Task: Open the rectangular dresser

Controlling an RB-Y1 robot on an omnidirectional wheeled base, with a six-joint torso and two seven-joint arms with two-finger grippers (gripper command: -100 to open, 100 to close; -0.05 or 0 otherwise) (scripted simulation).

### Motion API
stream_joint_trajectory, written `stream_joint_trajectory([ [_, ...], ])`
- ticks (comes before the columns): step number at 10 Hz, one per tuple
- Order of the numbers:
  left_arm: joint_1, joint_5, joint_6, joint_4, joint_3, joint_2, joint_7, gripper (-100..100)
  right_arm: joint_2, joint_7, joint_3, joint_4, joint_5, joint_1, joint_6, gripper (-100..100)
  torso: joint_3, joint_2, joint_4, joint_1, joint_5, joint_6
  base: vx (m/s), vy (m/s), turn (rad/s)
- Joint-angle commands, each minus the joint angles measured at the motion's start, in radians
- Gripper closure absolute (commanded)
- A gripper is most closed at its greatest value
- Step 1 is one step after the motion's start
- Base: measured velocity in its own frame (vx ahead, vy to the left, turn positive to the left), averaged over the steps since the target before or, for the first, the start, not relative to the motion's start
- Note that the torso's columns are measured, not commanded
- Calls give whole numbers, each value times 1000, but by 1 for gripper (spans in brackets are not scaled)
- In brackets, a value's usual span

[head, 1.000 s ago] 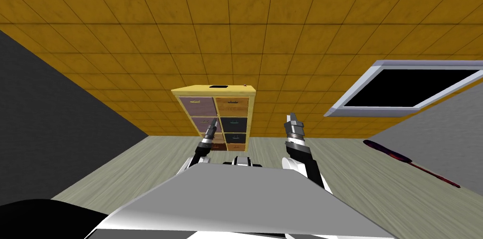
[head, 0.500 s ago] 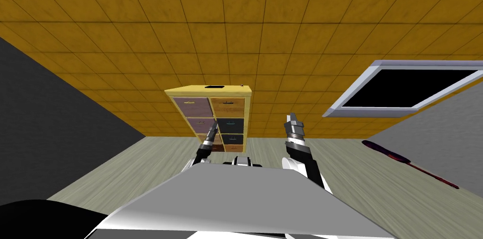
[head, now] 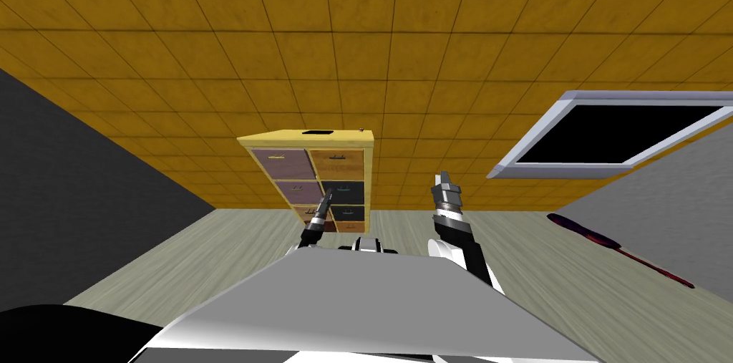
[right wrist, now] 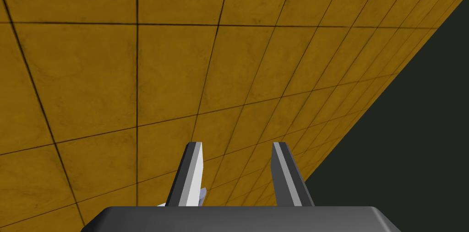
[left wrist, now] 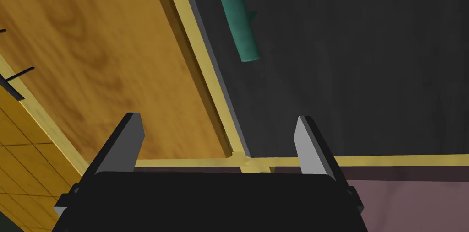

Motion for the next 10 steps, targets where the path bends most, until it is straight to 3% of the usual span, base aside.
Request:
stream_joint_trajectory([
  [1,-9,-8,-16,70,1,-38,-11,-100,0,0,0,0,0,0,0,0,0,1,0,0,0,0,42,-95,-11],
  [4,-16,-12,-29,119,2,-96,-17,-100,0,0,0,0,0,0,0,0,0,0,0,0,0,0,33,-76,-3],
  [7,-18,-12,15,73,3,-84,-13,-100,0,0,0,0,0,0,0,0,0,-1,0,2,1,0,41,-17,-9],
  [8,-17,-12,1,83,3,-84,-14,-100,0,0,0,0,0,0,0,0,-1,-2,0,1,0,0,31,2,-2],
  [9,-14,-11,-24,109,2,-86,-15,100,0,0,0,0,0,0,0,0,0,0,0,0,0,0,-38,11,18],
  [10,-14,-12,-6,91,2,-85,-14,100,0,0,0,0,0,0,0,0,2,4,1,0,0,0,-29,6,7],
])
